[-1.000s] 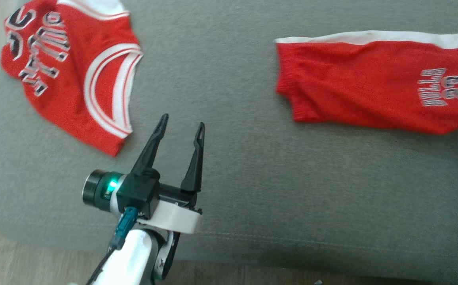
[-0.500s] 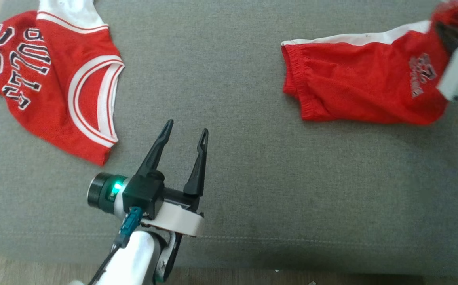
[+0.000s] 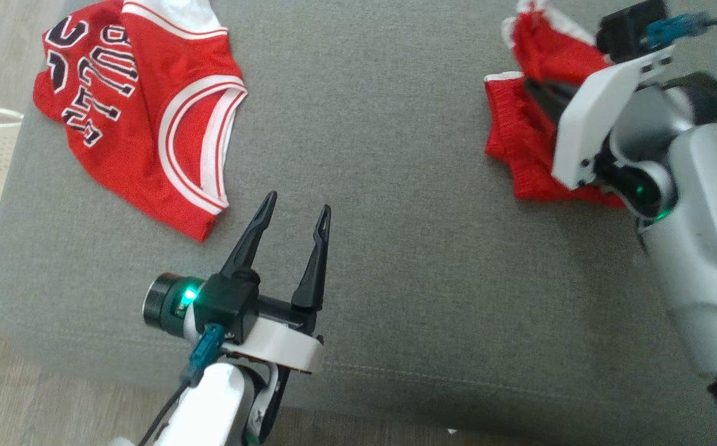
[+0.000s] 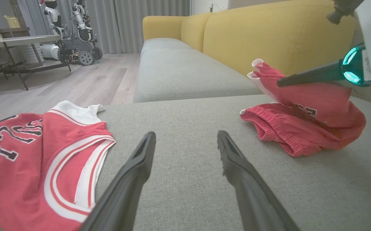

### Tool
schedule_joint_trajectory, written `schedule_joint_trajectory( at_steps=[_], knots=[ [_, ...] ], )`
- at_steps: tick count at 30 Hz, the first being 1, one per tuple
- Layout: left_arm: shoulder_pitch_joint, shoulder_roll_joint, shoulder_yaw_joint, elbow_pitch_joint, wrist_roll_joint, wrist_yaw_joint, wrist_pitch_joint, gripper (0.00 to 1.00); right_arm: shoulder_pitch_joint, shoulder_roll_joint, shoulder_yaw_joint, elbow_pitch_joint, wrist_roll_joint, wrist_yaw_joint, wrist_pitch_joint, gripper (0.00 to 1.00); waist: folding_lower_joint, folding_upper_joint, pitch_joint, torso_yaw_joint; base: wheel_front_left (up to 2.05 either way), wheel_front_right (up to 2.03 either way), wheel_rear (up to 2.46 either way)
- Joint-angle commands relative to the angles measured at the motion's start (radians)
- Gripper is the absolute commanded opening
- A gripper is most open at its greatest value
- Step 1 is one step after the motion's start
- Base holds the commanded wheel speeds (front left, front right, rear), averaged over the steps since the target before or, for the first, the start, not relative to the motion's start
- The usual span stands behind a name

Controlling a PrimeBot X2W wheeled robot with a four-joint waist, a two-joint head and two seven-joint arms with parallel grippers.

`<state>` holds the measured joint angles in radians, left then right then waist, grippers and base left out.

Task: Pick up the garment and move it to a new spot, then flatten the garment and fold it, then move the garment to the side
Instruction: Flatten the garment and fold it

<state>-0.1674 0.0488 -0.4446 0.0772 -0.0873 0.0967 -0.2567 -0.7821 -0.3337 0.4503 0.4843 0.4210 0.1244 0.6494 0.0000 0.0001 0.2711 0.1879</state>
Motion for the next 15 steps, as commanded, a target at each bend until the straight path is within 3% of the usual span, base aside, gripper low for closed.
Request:
schedule_joint_trajectory(
  at_steps=[1,3,4,5,6,11,15],
  knots=[
    [-0.024,0.002,0.024,-0.028,-0.010,0.005,-0.005,1.00,-0.004,0.024,0.021,-0.022,0.018,0.006,0.000,0.00,0.0000,-0.0001,0.003,0.008,0.00,0.00,0.00],
    [-0.025,0.002,0.024,-0.027,-0.014,0.007,-0.005,1.00,0.011,0.041,0.028,-0.012,0.035,0.006,-0.005,0.00,0.0000,-0.0001,0.004,0.009,0.00,0.00,0.00],
    [-0.025,0.002,0.024,-0.027,-0.016,0.008,-0.005,1.00,0.020,0.048,0.031,-0.008,0.043,0.006,-0.007,0.05,0.0000,-0.0001,0.003,0.008,0.00,0.00,0.00],
    [-0.025,0.002,0.025,-0.026,-0.017,0.009,-0.005,1.00,0.029,0.054,0.033,-0.006,0.049,0.006,-0.010,0.34,0.0000,-0.0001,0.002,0.006,0.00,0.00,0.00],
    [-0.025,0.002,0.025,-0.025,-0.018,0.010,-0.005,1.00,0.038,0.060,0.032,-0.005,0.054,0.006,-0.016,0.98,0.0000,-0.0001,0.000,0.004,0.00,0.00,0.00],
    [-0.024,0.002,0.024,-0.020,-0.019,0.014,-0.005,1.00,0.074,0.075,-0.002,-0.045,0.080,0.006,-0.102,1.00,0.0000,-0.0001,-0.014,-0.009,0.00,0.00,0.00],
    [-0.014,0.002,0.032,-0.019,-0.017,0.017,-0.005,1.00,0.119,0.051,-0.066,-0.133,0.075,0.006,-0.235,1.00,0.0000,-0.0001,-0.040,-0.029,0.00,0.00,0.00]
  ],
)
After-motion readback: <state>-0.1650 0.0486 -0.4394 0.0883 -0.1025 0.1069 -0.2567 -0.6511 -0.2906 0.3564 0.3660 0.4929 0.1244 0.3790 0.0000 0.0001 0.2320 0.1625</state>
